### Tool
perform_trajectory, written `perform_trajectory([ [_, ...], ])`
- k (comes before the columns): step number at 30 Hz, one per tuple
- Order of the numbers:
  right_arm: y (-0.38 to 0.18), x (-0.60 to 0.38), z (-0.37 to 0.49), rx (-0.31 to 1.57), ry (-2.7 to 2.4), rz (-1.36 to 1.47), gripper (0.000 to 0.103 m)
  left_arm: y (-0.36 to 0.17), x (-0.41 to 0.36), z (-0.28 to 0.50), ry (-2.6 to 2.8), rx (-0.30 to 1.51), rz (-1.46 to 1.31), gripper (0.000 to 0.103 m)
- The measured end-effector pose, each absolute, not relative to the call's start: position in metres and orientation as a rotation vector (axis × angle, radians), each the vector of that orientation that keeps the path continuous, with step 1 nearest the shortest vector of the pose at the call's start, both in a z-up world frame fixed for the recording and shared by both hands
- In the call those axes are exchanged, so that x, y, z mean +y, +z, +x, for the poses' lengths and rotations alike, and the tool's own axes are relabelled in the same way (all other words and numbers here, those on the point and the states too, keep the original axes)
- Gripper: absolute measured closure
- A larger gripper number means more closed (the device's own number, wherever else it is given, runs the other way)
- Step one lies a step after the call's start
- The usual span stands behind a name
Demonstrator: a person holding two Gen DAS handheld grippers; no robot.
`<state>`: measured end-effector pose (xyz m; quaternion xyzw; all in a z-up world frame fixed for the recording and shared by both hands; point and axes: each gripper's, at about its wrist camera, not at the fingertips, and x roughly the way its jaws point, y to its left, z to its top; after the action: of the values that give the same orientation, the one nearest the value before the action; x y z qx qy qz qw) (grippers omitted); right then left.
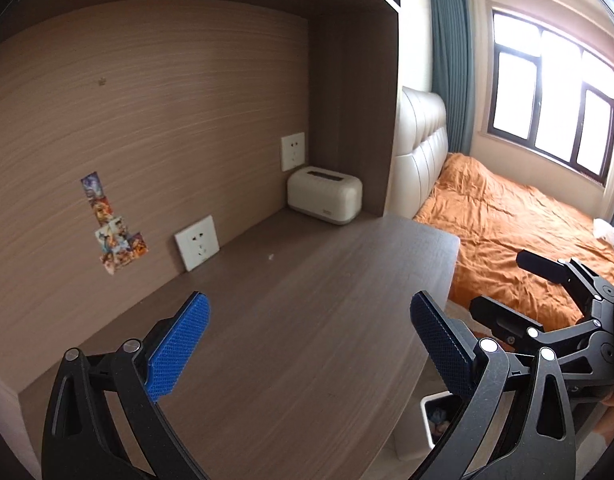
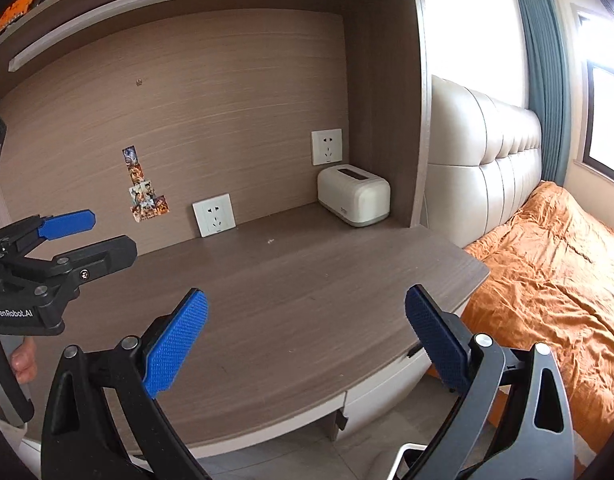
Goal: Collect trash
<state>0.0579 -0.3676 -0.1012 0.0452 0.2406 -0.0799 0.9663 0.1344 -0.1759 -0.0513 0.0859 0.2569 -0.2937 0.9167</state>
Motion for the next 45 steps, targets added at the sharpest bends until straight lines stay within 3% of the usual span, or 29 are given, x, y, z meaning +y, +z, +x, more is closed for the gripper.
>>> perform_trajectory([
  [20,-0.078,-0.295,0.108,0.451,-0.092,0.036,0.005,-0.032,-0.099,0.158,-0.507,0.493,0.106,0.005],
  [45,-0.078,-0.269,0.144,0.463,-0.065,0.029,0.005,-0.03,-0.072,0.187,-0.473,0.489,0.093,0.005],
])
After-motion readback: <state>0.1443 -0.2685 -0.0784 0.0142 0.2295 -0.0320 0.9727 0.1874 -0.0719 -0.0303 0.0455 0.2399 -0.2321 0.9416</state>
